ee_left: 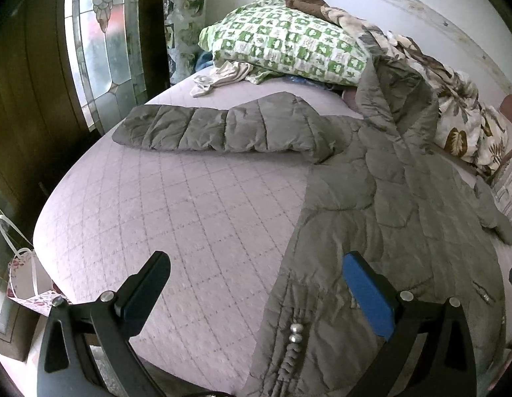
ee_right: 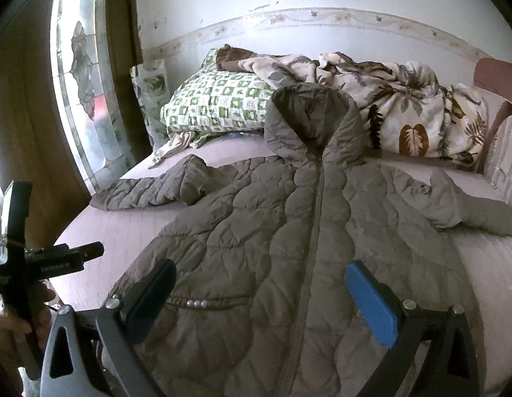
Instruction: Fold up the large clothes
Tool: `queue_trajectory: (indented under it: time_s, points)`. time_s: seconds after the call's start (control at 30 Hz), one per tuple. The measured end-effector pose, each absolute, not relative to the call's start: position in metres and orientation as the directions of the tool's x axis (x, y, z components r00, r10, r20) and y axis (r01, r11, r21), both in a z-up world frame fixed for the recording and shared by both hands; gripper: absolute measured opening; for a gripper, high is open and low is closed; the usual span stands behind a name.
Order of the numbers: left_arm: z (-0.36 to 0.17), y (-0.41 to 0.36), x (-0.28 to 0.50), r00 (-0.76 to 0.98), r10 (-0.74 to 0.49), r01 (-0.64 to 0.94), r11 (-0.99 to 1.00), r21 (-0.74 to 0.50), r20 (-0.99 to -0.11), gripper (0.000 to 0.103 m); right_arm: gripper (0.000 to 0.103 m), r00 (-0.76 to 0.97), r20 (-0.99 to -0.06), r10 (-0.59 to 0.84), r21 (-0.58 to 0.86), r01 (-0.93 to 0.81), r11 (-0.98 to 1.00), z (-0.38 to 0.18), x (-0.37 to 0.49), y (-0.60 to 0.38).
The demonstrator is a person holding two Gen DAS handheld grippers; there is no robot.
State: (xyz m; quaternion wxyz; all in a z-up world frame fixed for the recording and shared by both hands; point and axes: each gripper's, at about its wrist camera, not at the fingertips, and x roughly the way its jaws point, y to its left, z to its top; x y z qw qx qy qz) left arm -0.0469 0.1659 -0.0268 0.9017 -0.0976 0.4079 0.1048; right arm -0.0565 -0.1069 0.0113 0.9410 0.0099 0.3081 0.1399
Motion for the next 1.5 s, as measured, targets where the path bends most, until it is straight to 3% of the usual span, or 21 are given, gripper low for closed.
queue_trajectory:
  time_s: [0.57, 0.87, 1.37, 1.43, 1.5]
  points:
    - [-0.022, 0.33, 0.03, 0.59, 0.19, -0.441, 0.89, -0.116, -0.784, 0.103, 0.103, 0.726, -0.62, 0.297, 0.056, -0.336, 0.94, 0.006, -0.013, -0.067]
    - [-0.057, 0.406, 0.101, 0.515, 0.196, -0.548, 0.824, -0.145, -0.835, 0.103, 0.103, 0.712, -0.642, 0.283, 0.026, -0.349, 0.937, -0.003, 0.005, -0.05]
    - [-0.105, 0.415, 0.153, 0.445, 0.299, -0.57, 0.821, -0.01, -0.844, 0.103, 0.103, 0.717, -0.664, 0.212, -0.013, -0.294, 0.956, -0.017, 0.026, -0.055]
    - [-0.106, 0.41, 0.153, 0.456, 0.304, -0.549, 0.836, 0.004, -0.837, 0.095, 0.103, 0.705, -0.678, 0.21, -0.005, -0.29, 0.957, -0.021, 0.031, -0.055]
    - [-0.104, 0.401, 0.154, 0.461, 0.326, -0.533, 0.845, 0.037, -0.825, 0.065, 0.103, 0.696, -0.684, 0.218, 0.014, -0.287, 0.958, -0.025, 0.034, -0.055]
